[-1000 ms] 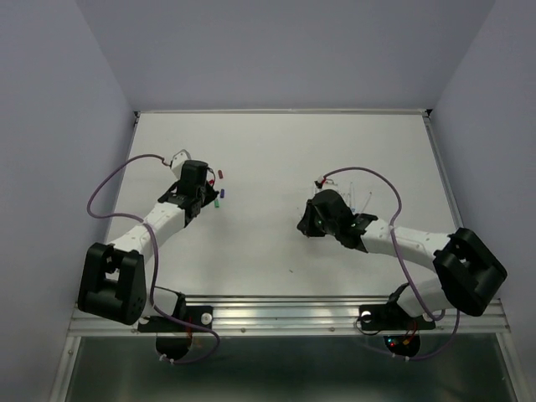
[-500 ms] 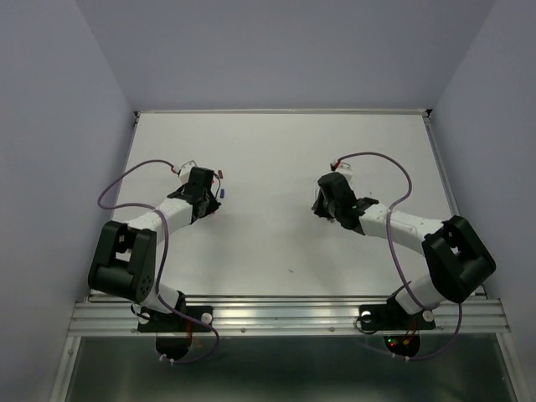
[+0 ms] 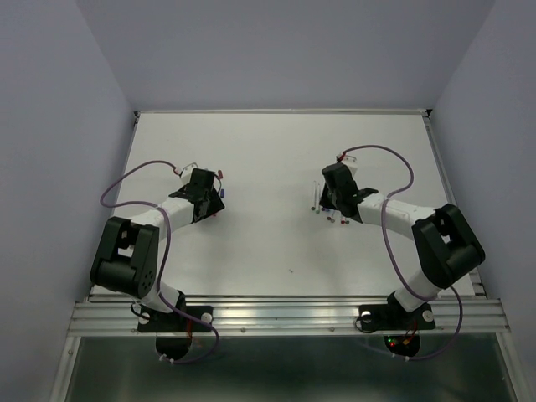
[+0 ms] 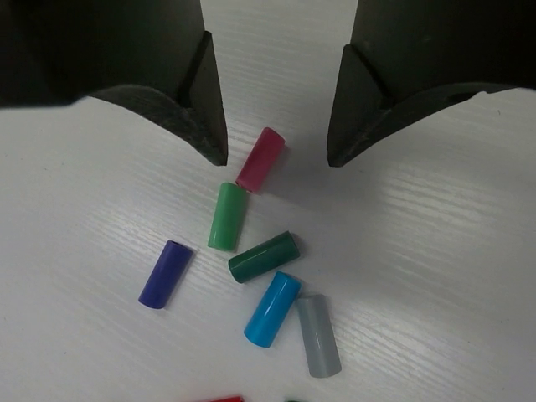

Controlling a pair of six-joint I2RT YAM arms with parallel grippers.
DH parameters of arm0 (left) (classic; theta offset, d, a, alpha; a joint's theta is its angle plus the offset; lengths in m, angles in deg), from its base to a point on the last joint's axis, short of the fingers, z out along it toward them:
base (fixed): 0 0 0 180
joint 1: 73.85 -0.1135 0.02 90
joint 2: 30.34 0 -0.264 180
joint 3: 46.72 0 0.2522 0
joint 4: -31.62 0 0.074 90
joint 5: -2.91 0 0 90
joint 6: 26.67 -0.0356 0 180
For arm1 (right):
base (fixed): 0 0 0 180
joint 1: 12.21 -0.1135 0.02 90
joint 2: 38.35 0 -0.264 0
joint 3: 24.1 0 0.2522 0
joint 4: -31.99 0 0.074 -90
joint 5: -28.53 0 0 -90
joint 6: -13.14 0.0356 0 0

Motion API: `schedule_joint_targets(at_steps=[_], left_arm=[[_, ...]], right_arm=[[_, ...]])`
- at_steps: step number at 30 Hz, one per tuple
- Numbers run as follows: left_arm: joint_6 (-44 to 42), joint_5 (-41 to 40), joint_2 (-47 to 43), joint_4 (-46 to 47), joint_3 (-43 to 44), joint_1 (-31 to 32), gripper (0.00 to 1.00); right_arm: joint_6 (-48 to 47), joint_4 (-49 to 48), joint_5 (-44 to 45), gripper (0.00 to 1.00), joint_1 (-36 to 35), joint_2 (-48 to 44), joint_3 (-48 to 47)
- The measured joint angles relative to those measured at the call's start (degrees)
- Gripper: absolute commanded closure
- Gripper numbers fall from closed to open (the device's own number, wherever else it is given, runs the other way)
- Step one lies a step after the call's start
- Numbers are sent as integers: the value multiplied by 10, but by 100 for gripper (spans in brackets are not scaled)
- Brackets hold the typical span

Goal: Open the pen caps

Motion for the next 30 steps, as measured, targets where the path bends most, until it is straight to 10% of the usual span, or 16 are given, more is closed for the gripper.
schedule_joint_targets(at_steps=[8, 30], left_arm=[[-3, 3, -40, -26, 1, 0, 1], [10, 15, -179, -45, 25, 0, 1]], right_arm=[[0, 5, -2, 87, 6, 30, -17], [35, 22, -37, 54, 6, 30, -29]])
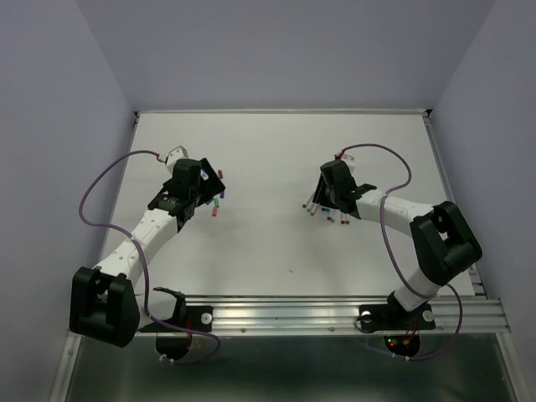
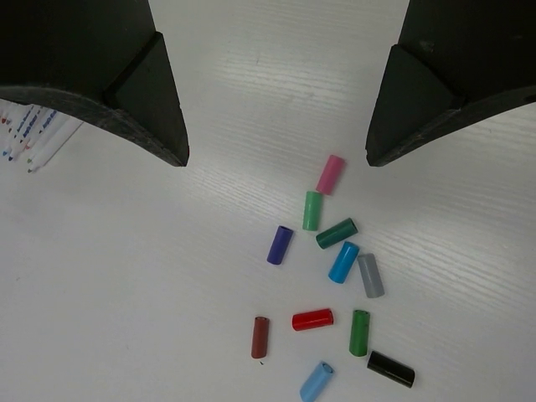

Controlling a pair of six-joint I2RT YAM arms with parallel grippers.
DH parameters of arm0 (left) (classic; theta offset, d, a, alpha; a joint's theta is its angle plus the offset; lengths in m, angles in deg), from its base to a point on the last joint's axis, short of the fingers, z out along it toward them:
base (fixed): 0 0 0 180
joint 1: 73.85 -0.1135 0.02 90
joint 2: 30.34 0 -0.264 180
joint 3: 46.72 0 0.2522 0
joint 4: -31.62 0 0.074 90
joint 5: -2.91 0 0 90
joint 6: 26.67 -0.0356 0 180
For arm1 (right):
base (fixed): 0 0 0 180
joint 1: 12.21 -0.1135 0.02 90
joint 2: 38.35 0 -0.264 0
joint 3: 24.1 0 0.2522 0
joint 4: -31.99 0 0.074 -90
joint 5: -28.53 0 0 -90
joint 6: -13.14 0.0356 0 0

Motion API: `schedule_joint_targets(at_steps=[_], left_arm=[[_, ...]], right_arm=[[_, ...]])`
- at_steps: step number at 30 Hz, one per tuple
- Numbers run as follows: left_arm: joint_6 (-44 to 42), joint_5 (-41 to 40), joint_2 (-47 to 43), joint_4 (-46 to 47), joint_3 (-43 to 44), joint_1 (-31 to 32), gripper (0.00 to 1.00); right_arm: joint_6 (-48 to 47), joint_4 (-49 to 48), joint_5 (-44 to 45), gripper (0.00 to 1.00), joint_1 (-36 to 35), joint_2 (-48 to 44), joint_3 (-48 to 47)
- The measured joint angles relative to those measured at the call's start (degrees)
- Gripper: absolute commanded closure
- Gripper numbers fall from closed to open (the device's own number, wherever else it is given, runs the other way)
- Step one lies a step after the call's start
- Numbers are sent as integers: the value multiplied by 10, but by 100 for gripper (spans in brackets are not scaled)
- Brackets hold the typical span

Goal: Open the pen caps

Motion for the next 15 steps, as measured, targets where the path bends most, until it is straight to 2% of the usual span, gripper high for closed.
schedule_joint_targets(at_steps=[4, 6, 9, 15], left_arm=[[2, 0, 0, -2, 0, 0, 1], [2, 0, 0, -2, 0, 0, 1], [3, 0, 0, -3, 3, 0, 1], [5, 0, -12, -5, 9, 0, 1]], right_arm=[[0, 1, -5, 44, 0, -27, 2], [-1, 1, -8, 32, 0, -46, 7], [-9, 3, -12, 0, 0, -70, 14], [-20, 12, -8, 0, 0, -170, 34]])
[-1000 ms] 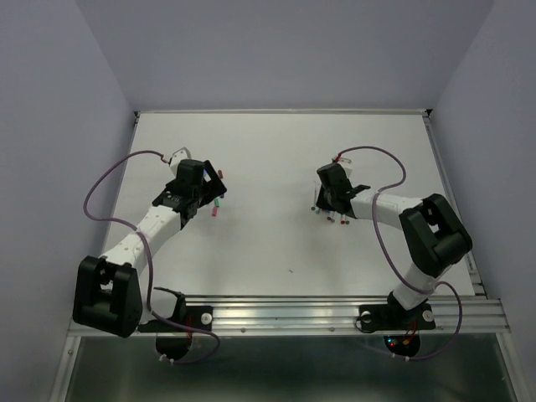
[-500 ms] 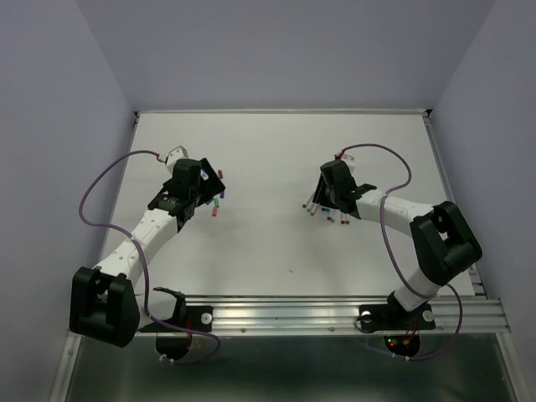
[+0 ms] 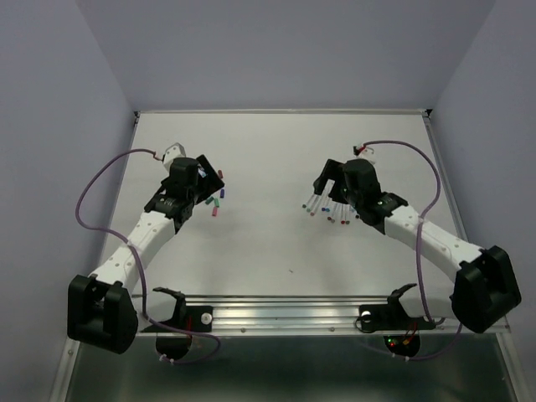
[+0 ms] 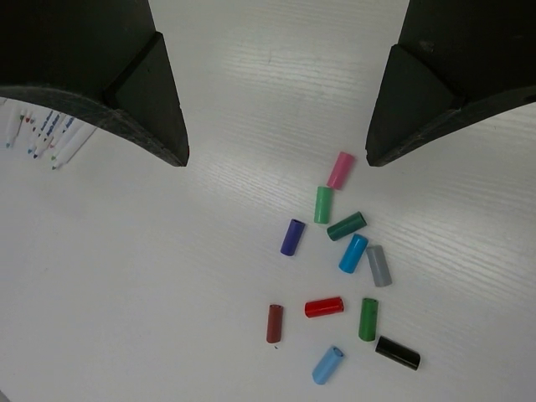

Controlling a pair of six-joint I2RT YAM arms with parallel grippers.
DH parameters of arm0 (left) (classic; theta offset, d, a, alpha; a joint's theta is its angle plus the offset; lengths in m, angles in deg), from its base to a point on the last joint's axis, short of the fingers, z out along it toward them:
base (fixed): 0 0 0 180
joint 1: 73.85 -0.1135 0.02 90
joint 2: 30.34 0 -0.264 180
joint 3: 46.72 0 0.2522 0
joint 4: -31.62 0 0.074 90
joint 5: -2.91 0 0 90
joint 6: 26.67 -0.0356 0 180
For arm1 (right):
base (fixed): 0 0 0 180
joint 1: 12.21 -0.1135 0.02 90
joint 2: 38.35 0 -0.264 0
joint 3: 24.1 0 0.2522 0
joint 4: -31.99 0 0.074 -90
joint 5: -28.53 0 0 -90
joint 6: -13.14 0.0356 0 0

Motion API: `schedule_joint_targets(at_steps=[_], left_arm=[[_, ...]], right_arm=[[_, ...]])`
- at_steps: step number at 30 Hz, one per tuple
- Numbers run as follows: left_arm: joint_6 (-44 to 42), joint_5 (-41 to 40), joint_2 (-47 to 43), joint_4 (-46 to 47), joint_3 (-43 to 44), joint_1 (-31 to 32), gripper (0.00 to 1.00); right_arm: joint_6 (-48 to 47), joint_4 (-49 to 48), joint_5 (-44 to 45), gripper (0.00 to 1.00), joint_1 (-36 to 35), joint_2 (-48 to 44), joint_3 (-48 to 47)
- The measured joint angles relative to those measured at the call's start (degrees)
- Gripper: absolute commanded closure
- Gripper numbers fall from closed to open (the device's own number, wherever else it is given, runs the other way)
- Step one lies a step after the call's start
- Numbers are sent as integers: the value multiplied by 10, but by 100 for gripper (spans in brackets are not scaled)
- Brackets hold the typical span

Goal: Open the pen caps

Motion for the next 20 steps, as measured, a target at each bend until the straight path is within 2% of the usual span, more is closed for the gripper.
schedule_joint_targets(at_steps=[8, 15, 20], left_arm=[[2, -18, -70, 7, -2, 0, 1], [6, -37, -140, 24, -38, 0, 1], [6, -47, -163, 32, -48, 0, 1]], right_arm=[[-7, 1, 70, 0, 0, -219, 98], [-9, 24, 129, 0, 0, -356, 168], [-17, 29, 143, 0, 0, -399, 180]])
